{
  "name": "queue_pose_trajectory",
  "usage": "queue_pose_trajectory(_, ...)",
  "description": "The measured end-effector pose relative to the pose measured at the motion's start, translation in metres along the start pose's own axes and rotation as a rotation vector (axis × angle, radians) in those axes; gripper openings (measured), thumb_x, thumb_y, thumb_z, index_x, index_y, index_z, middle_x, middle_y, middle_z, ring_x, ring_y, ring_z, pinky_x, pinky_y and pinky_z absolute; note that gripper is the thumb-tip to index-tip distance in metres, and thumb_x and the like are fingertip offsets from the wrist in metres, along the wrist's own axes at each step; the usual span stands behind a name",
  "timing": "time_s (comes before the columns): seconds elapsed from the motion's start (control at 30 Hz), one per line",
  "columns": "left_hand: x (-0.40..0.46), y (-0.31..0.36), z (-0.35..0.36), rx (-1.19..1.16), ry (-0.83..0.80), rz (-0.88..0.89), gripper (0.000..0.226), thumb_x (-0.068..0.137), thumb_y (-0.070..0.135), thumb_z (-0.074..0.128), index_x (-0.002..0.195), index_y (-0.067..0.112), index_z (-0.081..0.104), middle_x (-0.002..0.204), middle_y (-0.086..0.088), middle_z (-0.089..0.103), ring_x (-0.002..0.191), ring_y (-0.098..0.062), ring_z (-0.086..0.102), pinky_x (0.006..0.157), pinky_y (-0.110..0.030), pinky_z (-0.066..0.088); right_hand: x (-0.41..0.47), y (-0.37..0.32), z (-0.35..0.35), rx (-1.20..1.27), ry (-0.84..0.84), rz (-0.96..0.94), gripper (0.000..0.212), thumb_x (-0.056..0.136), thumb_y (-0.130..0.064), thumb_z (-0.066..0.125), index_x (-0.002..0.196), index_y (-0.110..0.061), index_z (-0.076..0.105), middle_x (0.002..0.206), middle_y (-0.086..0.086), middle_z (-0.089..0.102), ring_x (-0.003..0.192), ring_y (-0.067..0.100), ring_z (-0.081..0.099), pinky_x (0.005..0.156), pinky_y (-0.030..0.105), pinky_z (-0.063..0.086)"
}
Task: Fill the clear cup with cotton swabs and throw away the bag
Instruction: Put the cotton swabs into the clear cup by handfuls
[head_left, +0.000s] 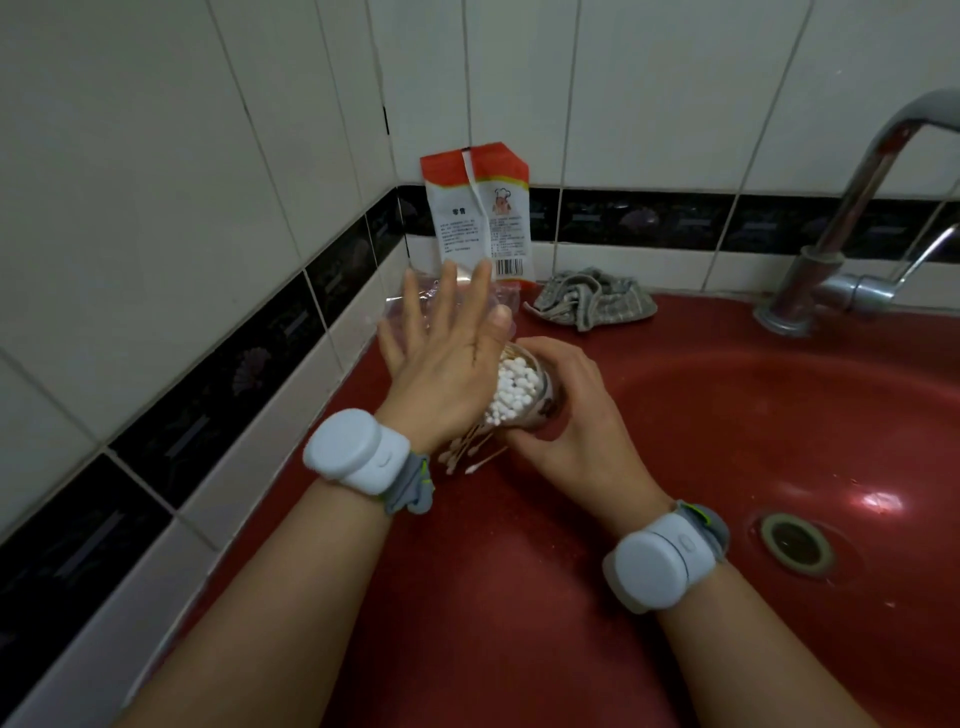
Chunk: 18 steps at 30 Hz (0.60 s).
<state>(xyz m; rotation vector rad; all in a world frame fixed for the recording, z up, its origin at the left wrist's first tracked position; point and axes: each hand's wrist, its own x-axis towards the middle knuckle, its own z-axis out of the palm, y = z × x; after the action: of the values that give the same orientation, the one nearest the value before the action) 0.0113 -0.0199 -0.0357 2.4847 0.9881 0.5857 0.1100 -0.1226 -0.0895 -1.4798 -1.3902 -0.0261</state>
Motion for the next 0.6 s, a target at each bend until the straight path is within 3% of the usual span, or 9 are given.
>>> queue_pose_trajectory(0.07, 0.004, 0.000, -0.003, -0.163, 0.022, 0.002, 0.054, 0.095, 0.057, 0.010, 0.146, 0.043, 0.009, 0.159, 0.009, 0.003, 0.146, -0.019, -0.014, 0.116, -0.051, -0.009, 0.000, 0.001, -0.001, 0.014, 0.006, 0.009, 0.065, 0.066, -0.013, 0.081, 0.123, -0.019, 0.049, 0.118, -0.012, 0.048, 0.112, 0.011, 0.048, 0.097, 0.025, 0.039)
queue_pose_trajectory(0.1, 0.004, -0.001, -0.007, -0.327, 0.096, 0.017, 0.054, 0.094, 0.058, 0.014, 0.144, 0.041, 0.023, 0.156, 0.006, 0.021, 0.147, -0.021, 0.002, 0.118, -0.050, 0.002, 0.001, 0.002, -0.001, 0.017, 0.015, 0.010, 0.066, 0.066, -0.013, 0.082, 0.123, -0.021, 0.049, 0.118, -0.016, 0.047, 0.112, 0.011, 0.048, 0.097, 0.028, 0.040)
queue_pose_trajectory(0.17, 0.000, -0.004, -0.013, -0.543, 0.326, 0.067, 0.042, 0.091, 0.054, 0.028, 0.122, 0.039, 0.052, 0.126, 0.009, 0.056, 0.130, -0.017, 0.041, 0.113, -0.041, 0.027, 0.001, 0.002, -0.002, 0.015, 0.029, 0.013, 0.067, 0.067, -0.014, 0.082, 0.123, -0.026, 0.047, 0.118, -0.022, 0.045, 0.113, 0.009, 0.048, 0.098, 0.032, 0.041)
queue_pose_trajectory(0.2, -0.005, -0.007, -0.015, -0.503, 0.419, 0.099, 0.035, 0.089, 0.052, 0.034, 0.110, 0.038, 0.058, 0.109, 0.015, 0.059, 0.117, -0.013, 0.049, 0.107, -0.033, 0.032, 0.002, 0.001, -0.001, 0.020, 0.037, 0.013, 0.068, 0.067, -0.015, 0.083, 0.122, -0.027, 0.046, 0.119, -0.023, 0.045, 0.113, 0.008, 0.048, 0.098, 0.033, 0.041)
queue_pose_trajectory(0.27, -0.014, -0.011, -0.014, -0.346, 0.498, 0.156, 0.031, 0.085, 0.050, 0.045, 0.099, 0.033, 0.067, 0.095, 0.015, 0.059, 0.103, -0.012, 0.046, 0.095, -0.014, 0.031, 0.003, -0.001, -0.001, 0.028, 0.048, 0.010, 0.067, 0.067, -0.017, 0.083, 0.122, -0.029, 0.046, 0.119, -0.023, 0.045, 0.114, 0.007, 0.048, 0.097, 0.033, 0.041)
queue_pose_trajectory(0.33, -0.021, -0.009, -0.011, -0.248, 0.512, 0.220, 0.029, 0.081, 0.045, 0.057, 0.095, 0.026, 0.073, 0.090, 0.013, 0.059, 0.098, -0.010, 0.042, 0.089, -0.007, 0.027, 0.002, -0.002, 0.000, 0.037, 0.050, 0.006, 0.066, 0.067, -0.019, 0.082, 0.121, -0.029, 0.046, 0.119, -0.024, 0.045, 0.113, 0.007, 0.048, 0.096, 0.034, 0.042)
queue_pose_trajectory(0.5, -0.020, -0.011, -0.006, -0.083, 0.464, 0.354, 0.023, 0.083, 0.039, 0.058, 0.094, 0.028, 0.075, 0.095, 0.011, 0.062, 0.099, -0.015, 0.042, 0.091, -0.040, 0.039, 0.000, -0.001, 0.001, 0.065, 0.051, 0.019, 0.066, 0.066, -0.017, 0.083, 0.121, -0.027, 0.047, 0.119, -0.013, 0.051, 0.114, 0.011, 0.050, 0.095, 0.041, 0.044)
queue_pose_trajectory(0.6, -0.021, -0.006, -0.011, -0.188, 0.387, 0.337, 0.039, 0.092, 0.044, 0.040, 0.116, 0.028, 0.065, 0.126, 0.009, 0.056, 0.122, -0.014, 0.036, 0.108, -0.036, 0.029, 0.001, -0.001, 0.001, 0.080, 0.067, 0.032, 0.065, 0.067, -0.021, 0.081, 0.121, -0.028, 0.046, 0.121, -0.006, 0.053, 0.114, 0.014, 0.051, 0.095, 0.043, 0.044)
